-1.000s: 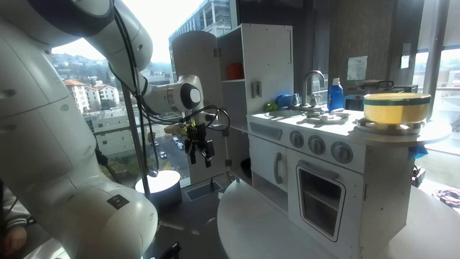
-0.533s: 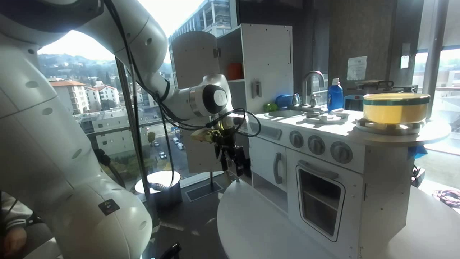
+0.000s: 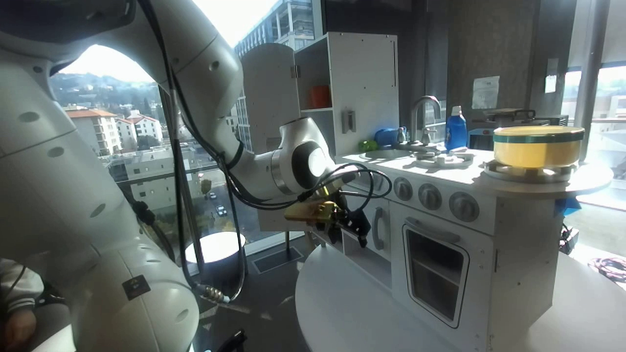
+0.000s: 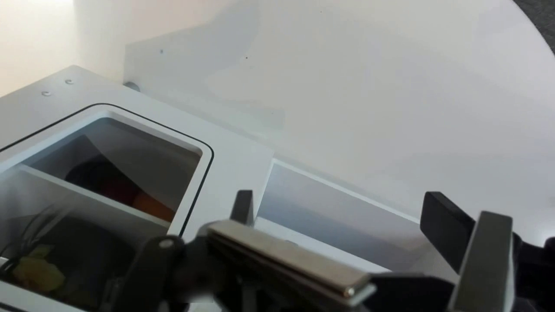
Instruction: Open all the kitchen cabinet doors, beginning with the left upper and ending with the right lower door
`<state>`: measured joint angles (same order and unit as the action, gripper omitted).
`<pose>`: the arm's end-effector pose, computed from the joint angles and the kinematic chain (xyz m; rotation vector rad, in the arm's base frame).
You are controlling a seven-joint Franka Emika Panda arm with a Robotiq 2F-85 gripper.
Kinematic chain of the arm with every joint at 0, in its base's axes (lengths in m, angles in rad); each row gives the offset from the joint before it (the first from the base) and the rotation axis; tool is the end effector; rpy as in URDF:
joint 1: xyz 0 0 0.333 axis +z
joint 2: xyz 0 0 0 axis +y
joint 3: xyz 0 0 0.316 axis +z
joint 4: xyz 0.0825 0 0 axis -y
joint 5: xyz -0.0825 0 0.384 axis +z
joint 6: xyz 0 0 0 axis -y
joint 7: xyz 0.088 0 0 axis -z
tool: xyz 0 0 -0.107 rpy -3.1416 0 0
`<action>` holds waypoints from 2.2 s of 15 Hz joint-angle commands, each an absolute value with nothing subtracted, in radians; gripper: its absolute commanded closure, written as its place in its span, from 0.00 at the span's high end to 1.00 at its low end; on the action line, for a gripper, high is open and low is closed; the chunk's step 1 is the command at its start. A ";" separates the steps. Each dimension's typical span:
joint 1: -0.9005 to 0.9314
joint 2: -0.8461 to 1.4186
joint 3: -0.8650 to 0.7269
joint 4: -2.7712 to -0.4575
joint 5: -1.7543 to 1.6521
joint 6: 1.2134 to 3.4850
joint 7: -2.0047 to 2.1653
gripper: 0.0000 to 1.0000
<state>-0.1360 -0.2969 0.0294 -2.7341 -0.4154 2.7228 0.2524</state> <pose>0.4094 -0.0293 0.3400 2.9019 -0.0034 0.4316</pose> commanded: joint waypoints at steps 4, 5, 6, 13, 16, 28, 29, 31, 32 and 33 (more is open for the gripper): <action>-0.136 -0.254 0.001 -2.746 -0.439 3.092 0.147 1.00; -0.126 -0.233 -0.008 -2.745 -0.421 3.110 0.134 1.00; -0.126 -0.206 -0.014 -2.736 -0.410 3.111 0.139 1.00; -0.204 -0.138 0.016 -2.716 -0.472 3.150 0.197 1.00; -0.260 -0.150 0.054 -2.686 -0.519 3.125 0.237 1.00; -0.274 -0.169 0.189 -2.662 -0.605 3.046 0.312 1.00; -0.256 -0.181 0.185 -2.676 -0.577 3.026 0.303 1.00; -0.178 -0.204 0.155 -2.722 -0.461 3.007 0.236 1.00; -0.106 -0.213 0.121 -2.747 -0.357 2.991 0.170 1.00; -0.036 -0.214 0.086 -2.768 -0.278 2.980 0.129 1.00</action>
